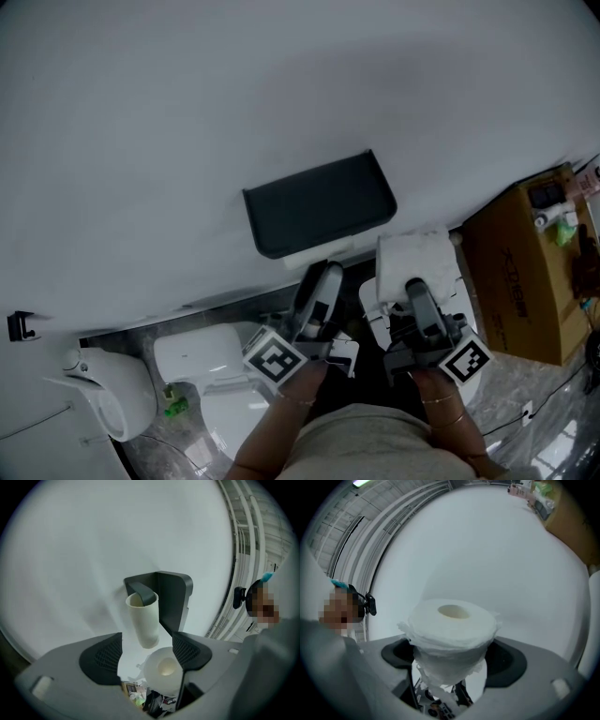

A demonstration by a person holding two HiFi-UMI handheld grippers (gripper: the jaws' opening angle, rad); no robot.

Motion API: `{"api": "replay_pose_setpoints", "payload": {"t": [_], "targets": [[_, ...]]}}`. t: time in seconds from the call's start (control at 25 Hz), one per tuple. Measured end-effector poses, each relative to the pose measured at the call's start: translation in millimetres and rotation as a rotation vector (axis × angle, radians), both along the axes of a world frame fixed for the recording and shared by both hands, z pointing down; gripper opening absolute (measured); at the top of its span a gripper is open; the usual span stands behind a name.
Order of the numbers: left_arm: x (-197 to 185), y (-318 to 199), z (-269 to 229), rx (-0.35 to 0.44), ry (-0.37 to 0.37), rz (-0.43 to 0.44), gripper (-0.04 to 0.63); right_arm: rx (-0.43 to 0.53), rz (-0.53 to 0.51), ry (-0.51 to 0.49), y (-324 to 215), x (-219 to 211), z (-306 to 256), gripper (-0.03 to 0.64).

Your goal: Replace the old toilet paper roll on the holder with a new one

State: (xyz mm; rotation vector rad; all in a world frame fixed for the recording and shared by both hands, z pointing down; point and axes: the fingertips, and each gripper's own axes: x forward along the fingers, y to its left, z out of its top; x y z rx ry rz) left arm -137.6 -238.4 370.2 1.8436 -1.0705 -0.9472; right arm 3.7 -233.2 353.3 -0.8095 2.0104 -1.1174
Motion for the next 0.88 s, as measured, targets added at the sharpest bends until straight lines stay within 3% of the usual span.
{"api": "replay_pose_setpoints", "payload": {"t": [0.24,0.44,0.88], "targets": [[-6,-11,3,-0.006,-0.018,-0.062,0.384,-0.014,0.010,-0.001,-9,9,6,0.436],[-8,-17,4,-0.004,0.078,-0.113,0.387,-0.020,0.015,-0.007,-17,16,9,0.436],[-17,-27,2,0.024,0.085,-0.175,0.383,-0.030,-0.015,-0.022,-30,12,12,0.436]]}}
